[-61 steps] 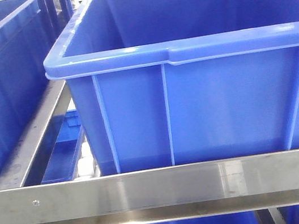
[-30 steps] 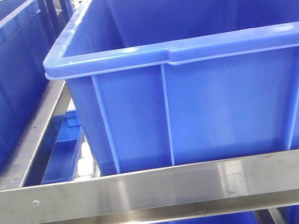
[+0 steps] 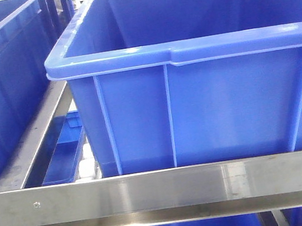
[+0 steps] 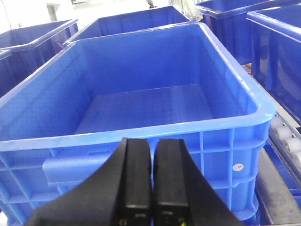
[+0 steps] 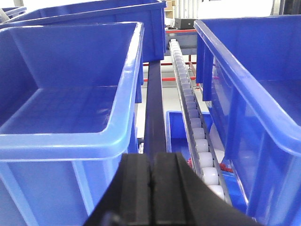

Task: Pick red cube and place on left shelf
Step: 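Raise the empty right gripper up out of the blue bin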

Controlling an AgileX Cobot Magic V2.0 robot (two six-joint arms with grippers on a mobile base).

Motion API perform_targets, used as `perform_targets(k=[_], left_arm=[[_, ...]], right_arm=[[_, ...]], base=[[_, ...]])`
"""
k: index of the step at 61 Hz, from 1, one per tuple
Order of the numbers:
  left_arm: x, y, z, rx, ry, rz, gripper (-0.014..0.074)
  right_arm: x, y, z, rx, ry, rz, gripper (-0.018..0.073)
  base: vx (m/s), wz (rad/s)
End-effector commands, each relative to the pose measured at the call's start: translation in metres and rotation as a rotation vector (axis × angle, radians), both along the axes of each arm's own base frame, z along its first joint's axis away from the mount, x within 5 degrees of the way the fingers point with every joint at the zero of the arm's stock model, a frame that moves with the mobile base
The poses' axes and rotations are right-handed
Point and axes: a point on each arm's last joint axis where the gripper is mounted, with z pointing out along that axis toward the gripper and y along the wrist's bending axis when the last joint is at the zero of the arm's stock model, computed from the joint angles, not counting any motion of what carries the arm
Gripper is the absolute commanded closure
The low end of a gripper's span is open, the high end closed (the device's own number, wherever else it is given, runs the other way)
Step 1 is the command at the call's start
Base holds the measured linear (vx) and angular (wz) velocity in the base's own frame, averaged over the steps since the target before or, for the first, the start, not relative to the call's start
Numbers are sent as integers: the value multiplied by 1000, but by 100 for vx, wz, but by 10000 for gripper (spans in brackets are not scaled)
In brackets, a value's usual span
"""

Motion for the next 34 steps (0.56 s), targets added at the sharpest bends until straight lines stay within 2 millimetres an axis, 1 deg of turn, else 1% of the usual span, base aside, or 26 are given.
perform_targets(k=[1,34], left_arm=[[1,0,0,-5,-61,-4,491],[1,0,0,-5,-61,-4,491]], right_arm=[[-4,0,17,-29,-122,-3,503],[-4,0,17,-29,-122,-3,503]], base=[[0,0],[0,0]])
